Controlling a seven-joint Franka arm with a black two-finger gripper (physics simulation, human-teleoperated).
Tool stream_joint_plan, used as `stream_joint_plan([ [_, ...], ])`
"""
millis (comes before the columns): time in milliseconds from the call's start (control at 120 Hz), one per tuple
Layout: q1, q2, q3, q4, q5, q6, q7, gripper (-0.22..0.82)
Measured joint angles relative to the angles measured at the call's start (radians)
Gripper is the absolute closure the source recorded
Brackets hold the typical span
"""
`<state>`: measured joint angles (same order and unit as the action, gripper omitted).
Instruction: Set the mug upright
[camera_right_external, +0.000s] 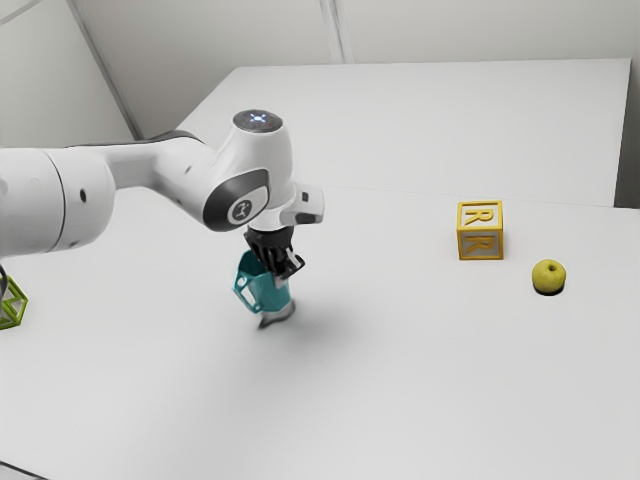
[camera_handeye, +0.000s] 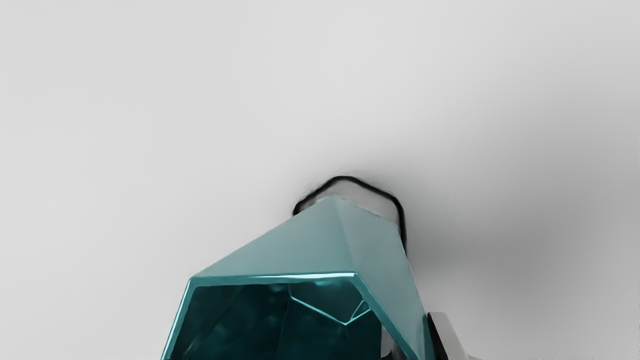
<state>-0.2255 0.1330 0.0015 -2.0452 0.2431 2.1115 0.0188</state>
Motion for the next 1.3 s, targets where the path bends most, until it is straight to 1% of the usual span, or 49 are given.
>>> stream_joint_plan([
  [333, 0.0, 0.023, -0.004, 0.0, -0.005, -0.023, -0.065, 0.78],
  [625, 0.001, 0.043, -0.005, 0.0, -0.006, -0.02, -0.1, 0.78],
  [675, 0.001, 0.043, -0.009, 0.001, -0.007, -0.019, -0.105, 0.76],
  [725, 0.0, 0.043, -0.013, 0.001, -0.011, -0.02, -0.11, 0.71],
  [867, -0.001, 0.026, -0.018, 0.002, -0.021, -0.024, -0.125, 0.49],
  [942, -0.001, 0.011, -0.018, 0.002, -0.03, -0.027, -0.133, 0.39],
  [1150, 0.0, -0.017, -0.015, 0.009, -0.05, -0.028, -0.149, 0.18],
  [1300, 0.004, -0.074, -0.009, 0.025, -0.06, -0.026, -0.155, 0.09],
])
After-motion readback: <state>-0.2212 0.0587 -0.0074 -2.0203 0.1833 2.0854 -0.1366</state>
